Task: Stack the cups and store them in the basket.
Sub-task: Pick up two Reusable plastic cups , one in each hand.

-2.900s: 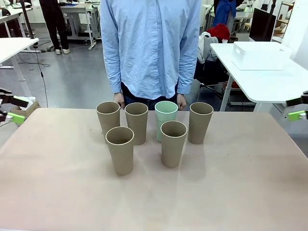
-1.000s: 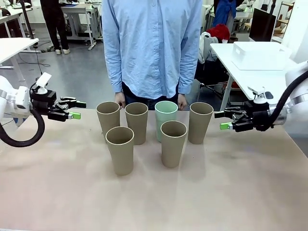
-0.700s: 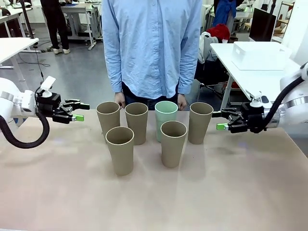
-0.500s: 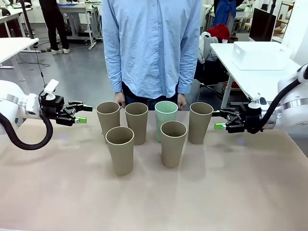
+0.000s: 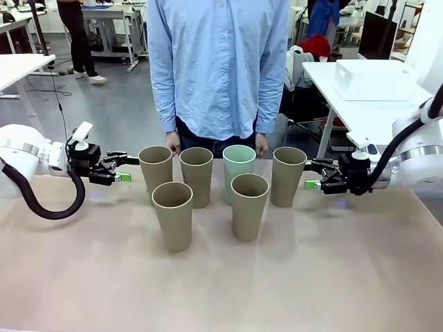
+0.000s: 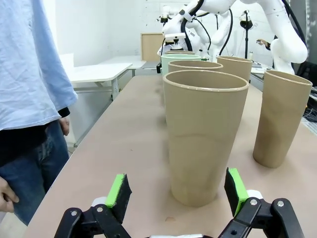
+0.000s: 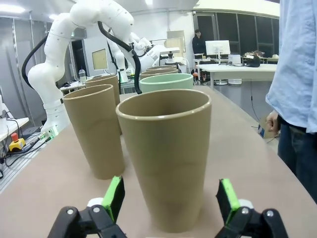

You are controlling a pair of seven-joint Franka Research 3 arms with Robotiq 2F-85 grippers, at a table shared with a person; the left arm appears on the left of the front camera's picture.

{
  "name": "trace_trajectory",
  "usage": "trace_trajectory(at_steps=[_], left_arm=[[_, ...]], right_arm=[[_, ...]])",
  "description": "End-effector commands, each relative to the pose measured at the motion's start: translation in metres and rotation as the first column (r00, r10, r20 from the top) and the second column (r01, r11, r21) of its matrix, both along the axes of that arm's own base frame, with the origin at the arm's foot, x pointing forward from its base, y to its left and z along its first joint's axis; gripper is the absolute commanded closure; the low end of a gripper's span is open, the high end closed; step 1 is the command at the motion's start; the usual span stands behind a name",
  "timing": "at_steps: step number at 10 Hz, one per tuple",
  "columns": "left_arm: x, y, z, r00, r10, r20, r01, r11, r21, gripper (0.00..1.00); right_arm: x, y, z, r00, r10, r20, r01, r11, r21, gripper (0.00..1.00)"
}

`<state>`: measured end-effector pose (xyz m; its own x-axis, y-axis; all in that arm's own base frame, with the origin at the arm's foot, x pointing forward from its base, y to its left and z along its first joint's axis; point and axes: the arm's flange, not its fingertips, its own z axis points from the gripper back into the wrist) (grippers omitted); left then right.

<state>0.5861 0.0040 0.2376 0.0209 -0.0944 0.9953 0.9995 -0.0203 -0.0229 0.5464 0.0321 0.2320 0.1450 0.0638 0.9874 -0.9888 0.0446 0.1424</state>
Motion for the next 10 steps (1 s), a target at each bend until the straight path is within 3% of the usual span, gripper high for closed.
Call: trace_trajectory(at_steps=[1,10], left_arm=[[0.005,-0.005,0.001,1.0,-0.022,0.02,0.023,0.998,-0.052,0.0],[-0.001,-0.045,-0.012,0.996,-0.084,-0.012,0.083,0.995,-0.058,0.0]], right_arm=[[0.008,0.01,0.0,1.0,0.002,0.004,-0.002,1.0,0.017,0.0],[0.01,0.037,-0.012,1.0,-0.003,-0.016,0.004,0.998,0.055,0.0]])
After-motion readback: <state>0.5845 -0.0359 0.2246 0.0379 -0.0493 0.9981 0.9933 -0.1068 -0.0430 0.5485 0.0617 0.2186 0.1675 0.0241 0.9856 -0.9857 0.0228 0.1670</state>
